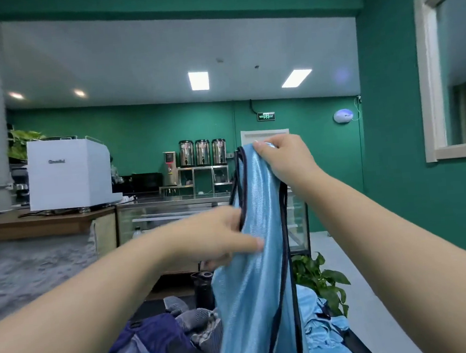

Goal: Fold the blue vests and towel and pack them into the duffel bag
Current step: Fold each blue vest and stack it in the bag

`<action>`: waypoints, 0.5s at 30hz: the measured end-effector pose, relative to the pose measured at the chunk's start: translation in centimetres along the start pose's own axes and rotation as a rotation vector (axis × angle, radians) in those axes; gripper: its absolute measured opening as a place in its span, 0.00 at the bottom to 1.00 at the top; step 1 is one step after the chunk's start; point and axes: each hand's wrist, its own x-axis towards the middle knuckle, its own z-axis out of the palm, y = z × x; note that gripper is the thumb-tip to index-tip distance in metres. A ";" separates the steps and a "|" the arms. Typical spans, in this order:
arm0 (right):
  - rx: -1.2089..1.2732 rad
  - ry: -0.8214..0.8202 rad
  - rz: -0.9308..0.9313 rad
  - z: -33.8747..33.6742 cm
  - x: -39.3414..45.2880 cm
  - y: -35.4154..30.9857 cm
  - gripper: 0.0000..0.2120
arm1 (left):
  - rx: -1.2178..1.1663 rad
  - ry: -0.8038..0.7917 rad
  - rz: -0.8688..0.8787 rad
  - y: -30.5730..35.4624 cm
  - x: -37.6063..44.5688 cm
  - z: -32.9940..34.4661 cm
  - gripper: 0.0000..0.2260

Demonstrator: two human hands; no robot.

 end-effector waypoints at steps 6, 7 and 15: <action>-0.101 0.041 0.037 -1.9 0.4 5.6 0.08 | 0.780 -0.020 -0.078 -2.4 -1.6 2.1 0.19; -0.109 0.025 0.051 -2.1 0.3 6.3 0.08 | 0.861 0.039 -0.017 -2.8 -1.6 1.5 0.19; 0.053 0.143 0.023 -3.6 -0.3 6.9 0.06 | 0.774 0.271 0.244 -4.5 -1.2 -2.7 0.15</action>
